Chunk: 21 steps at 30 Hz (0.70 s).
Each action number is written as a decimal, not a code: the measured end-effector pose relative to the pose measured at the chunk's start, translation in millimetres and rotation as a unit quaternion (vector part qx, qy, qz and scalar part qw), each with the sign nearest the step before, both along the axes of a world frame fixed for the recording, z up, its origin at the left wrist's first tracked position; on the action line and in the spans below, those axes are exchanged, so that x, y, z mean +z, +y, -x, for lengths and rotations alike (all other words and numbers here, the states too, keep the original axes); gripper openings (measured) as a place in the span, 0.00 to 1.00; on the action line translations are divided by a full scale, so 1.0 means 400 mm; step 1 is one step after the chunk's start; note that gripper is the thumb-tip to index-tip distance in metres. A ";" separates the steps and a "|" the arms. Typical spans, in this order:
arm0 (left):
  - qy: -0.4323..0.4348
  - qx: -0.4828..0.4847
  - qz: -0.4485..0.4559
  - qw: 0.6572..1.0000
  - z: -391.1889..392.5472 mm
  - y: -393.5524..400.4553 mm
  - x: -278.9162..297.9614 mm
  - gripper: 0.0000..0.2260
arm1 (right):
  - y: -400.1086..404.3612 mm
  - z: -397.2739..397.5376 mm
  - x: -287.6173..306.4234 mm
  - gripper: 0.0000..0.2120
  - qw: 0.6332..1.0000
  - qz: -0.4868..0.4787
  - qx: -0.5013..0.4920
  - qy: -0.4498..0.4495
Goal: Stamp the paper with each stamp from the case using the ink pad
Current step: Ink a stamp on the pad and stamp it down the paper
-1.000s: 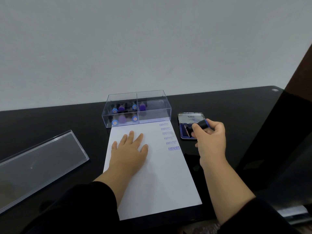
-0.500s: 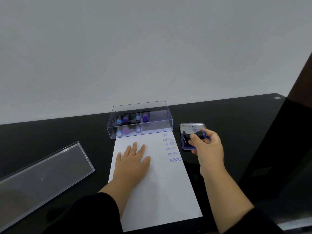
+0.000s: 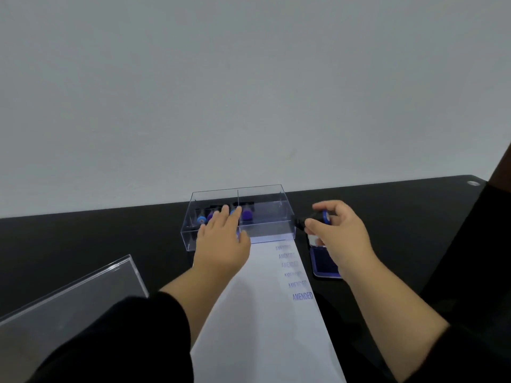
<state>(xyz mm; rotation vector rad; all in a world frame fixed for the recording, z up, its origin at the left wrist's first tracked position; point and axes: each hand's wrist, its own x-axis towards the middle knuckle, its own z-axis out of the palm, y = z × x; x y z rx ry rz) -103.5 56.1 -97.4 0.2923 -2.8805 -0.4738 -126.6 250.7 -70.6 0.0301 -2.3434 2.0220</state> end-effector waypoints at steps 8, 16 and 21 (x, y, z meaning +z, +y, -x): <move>-0.076 -0.024 0.088 0.993 0.160 -0.059 0.026 0.24 | -0.077 0.176 0.044 0.13 0.960 -0.245 0.119 0.058; -0.134 -0.016 0.089 0.987 0.199 -0.087 -0.038 0.24 | -0.126 0.258 0.037 0.15 0.846 -0.487 0.194 0.102; -0.111 -0.007 0.095 0.989 0.201 -0.088 -0.053 0.24 | -0.147 0.264 0.039 0.15 0.770 -0.594 0.208 0.106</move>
